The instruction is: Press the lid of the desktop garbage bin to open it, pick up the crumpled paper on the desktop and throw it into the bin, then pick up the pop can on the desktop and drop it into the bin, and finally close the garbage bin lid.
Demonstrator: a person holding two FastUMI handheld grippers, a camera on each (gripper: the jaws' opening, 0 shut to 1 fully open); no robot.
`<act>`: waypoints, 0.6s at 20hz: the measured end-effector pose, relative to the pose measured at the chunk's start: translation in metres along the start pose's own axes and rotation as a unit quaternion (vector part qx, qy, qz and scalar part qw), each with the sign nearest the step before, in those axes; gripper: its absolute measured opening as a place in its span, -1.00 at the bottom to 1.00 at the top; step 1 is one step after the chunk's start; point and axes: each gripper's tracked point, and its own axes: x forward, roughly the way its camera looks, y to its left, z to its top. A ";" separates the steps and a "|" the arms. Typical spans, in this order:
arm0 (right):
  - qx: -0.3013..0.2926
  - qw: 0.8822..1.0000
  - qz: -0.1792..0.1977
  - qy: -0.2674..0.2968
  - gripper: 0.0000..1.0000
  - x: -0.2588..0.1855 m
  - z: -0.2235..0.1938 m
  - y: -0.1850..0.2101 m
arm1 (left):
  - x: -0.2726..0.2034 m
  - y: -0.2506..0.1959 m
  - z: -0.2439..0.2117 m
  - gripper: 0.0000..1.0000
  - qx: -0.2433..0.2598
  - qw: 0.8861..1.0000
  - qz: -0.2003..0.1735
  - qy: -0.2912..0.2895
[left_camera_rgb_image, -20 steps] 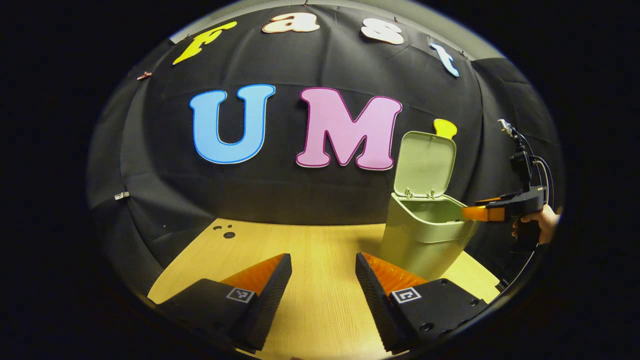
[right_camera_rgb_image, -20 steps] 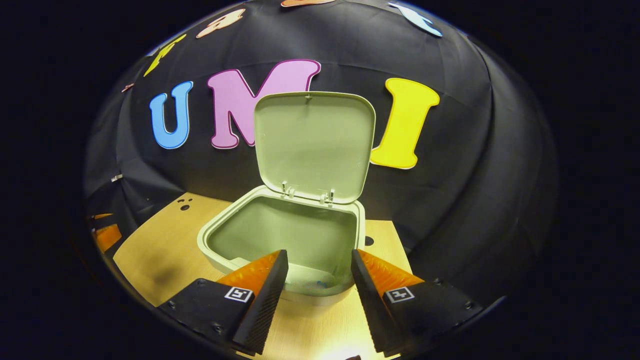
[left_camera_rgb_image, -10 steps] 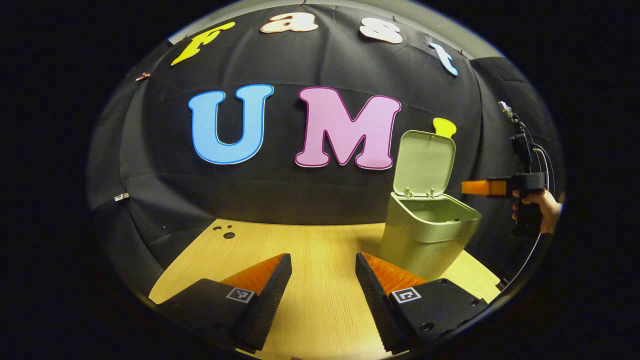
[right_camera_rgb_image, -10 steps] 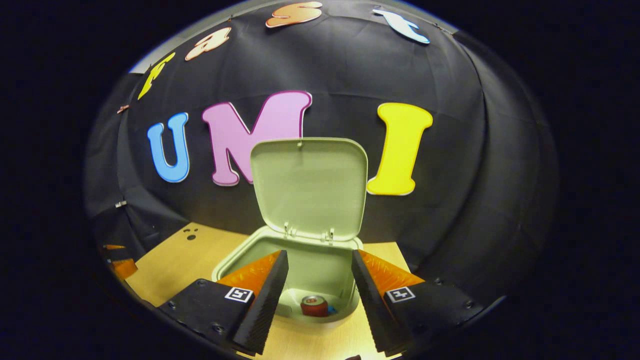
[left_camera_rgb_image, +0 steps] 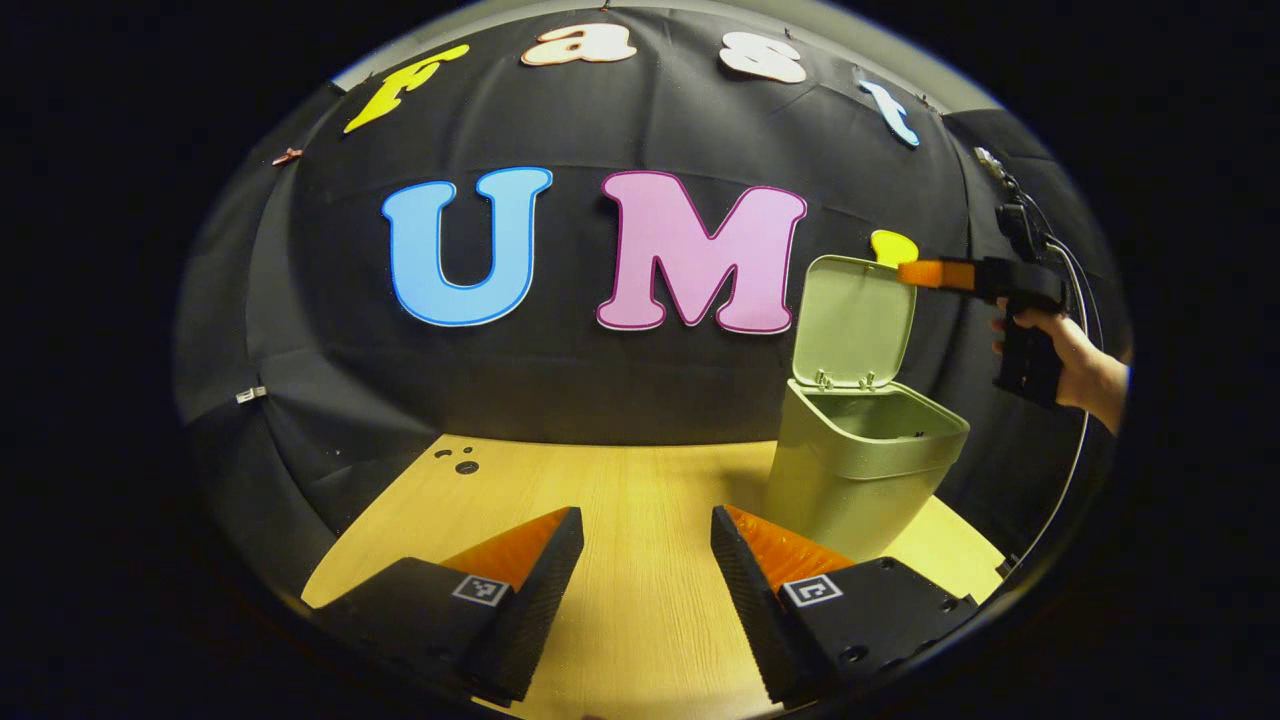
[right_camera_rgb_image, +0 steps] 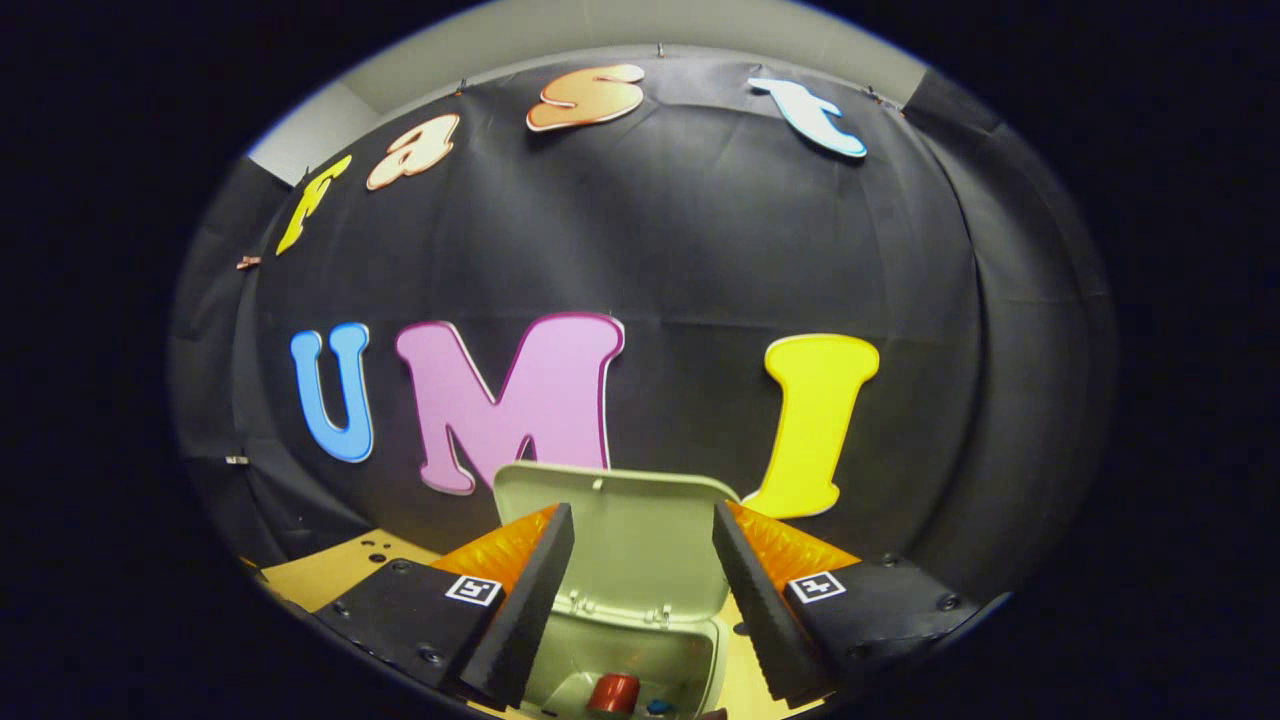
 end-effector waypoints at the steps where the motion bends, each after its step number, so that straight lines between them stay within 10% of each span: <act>1: 0.001 1.000 0.000 -0.013 0.76 0.005 0.007 -0.002 | 0.000 -0.001 0.000 0.68 0.000 1.000 0.001 0.001; 12: 0.014 0.999 -0.007 -0.028 0.77 0.055 0.005 -0.010 | 0.006 0.000 0.001 0.68 -0.002 1.000 0.021 0.003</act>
